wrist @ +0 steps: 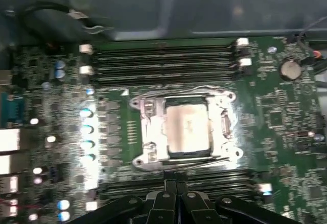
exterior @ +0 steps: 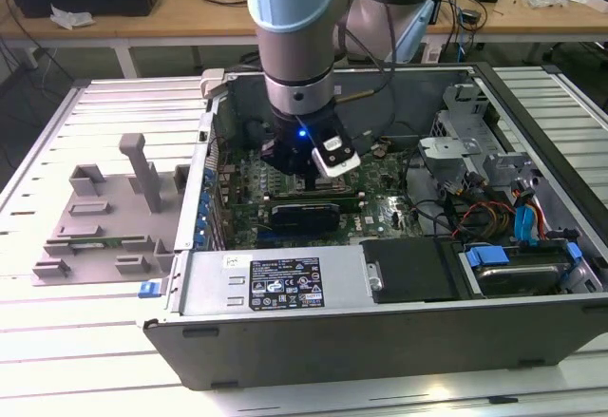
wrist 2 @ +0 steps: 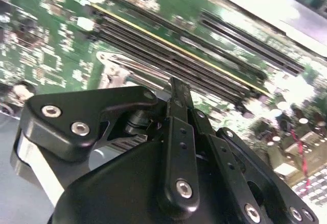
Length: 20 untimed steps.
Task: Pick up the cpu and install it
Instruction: 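Install the second cpu locking lever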
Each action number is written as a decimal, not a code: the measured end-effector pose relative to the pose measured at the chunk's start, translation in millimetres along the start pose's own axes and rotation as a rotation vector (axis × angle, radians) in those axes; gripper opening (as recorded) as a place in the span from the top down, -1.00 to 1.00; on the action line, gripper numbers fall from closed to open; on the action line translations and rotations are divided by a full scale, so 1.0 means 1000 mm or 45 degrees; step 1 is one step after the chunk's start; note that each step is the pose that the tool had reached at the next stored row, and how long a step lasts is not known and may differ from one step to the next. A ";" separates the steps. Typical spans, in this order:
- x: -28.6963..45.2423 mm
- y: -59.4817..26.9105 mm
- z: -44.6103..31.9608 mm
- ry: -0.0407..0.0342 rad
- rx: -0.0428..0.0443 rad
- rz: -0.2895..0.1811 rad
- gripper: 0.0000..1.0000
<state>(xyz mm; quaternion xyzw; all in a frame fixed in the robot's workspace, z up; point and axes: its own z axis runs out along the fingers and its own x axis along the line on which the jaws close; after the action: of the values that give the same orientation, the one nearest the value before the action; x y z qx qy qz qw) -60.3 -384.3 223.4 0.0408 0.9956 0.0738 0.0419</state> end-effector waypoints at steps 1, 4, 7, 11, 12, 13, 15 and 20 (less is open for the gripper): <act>-0.0043 0.0021 0.0007 -0.0002 0.001 0.000 0.79; -0.0107 0.0119 0.0026 -0.0002 0.005 0.000 0.79; -0.0142 0.0246 0.0049 -0.0005 0.007 -0.001 0.79; -0.0150 0.0311 0.0059 -0.0006 0.007 -0.001 0.79; -0.0146 0.0354 0.0065 -0.0006 0.007 -0.001 0.79; -0.0145 0.0369 0.0055 -0.0005 0.008 -0.001 0.79; -0.0149 0.0380 0.0012 -0.0005 0.007 -0.001 0.79; -0.0149 0.0383 0.0008 -0.0006 0.008 -0.001 0.79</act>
<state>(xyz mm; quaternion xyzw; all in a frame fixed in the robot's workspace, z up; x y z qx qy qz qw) -42.6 -347.7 229.5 0.0407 0.9958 0.0708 0.0420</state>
